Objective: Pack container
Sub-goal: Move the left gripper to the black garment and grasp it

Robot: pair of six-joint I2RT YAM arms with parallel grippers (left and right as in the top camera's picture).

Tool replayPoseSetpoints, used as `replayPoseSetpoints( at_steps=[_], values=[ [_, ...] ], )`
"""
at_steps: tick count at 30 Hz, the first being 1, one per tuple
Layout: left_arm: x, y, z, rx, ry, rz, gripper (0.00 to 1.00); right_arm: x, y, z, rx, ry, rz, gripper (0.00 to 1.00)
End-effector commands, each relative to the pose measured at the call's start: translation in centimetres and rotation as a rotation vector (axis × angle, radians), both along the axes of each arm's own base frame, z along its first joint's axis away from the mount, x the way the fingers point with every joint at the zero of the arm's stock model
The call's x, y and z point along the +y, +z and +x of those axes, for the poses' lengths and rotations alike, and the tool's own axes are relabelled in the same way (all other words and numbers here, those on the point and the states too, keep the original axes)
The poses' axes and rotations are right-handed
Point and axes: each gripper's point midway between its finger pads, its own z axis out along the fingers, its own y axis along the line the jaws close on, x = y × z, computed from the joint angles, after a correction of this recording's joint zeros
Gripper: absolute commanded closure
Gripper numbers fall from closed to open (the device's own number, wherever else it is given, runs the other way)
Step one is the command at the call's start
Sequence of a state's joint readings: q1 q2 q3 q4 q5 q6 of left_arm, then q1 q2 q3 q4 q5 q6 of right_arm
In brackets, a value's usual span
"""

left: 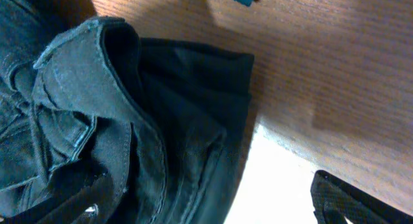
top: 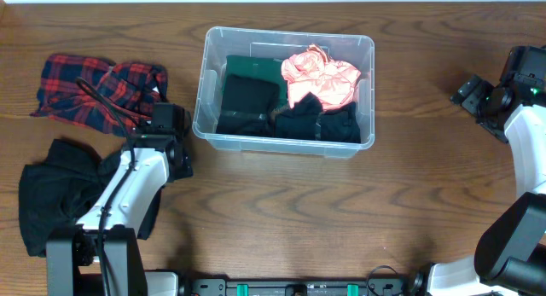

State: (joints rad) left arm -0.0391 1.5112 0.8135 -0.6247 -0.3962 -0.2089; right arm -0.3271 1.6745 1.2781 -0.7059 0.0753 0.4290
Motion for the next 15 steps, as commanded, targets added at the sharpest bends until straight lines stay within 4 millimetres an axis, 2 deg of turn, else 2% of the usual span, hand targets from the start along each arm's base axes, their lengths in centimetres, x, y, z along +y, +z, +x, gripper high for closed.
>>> replayPoseSetpoints(
  at_steps=[1, 8, 15],
  values=[
    [1.2, -0.4, -0.5, 0.006, 0.011, 0.067, 0.02, -0.3, 0.8, 0.3, -0.023, -0.015, -0.004, 0.01],
    [2.7, -1.0, -0.6, -0.023, 0.037, 0.153, 0.02, -0.3, 0.8, 0.3, -0.023, -0.015, -0.004, 0.01],
    [3.2, -3.9, 0.0, 0.025, 0.030, 0.164, 0.02, -0.3, 0.8, 0.3, -0.024, -0.015, -0.004, 0.01]
  ],
)
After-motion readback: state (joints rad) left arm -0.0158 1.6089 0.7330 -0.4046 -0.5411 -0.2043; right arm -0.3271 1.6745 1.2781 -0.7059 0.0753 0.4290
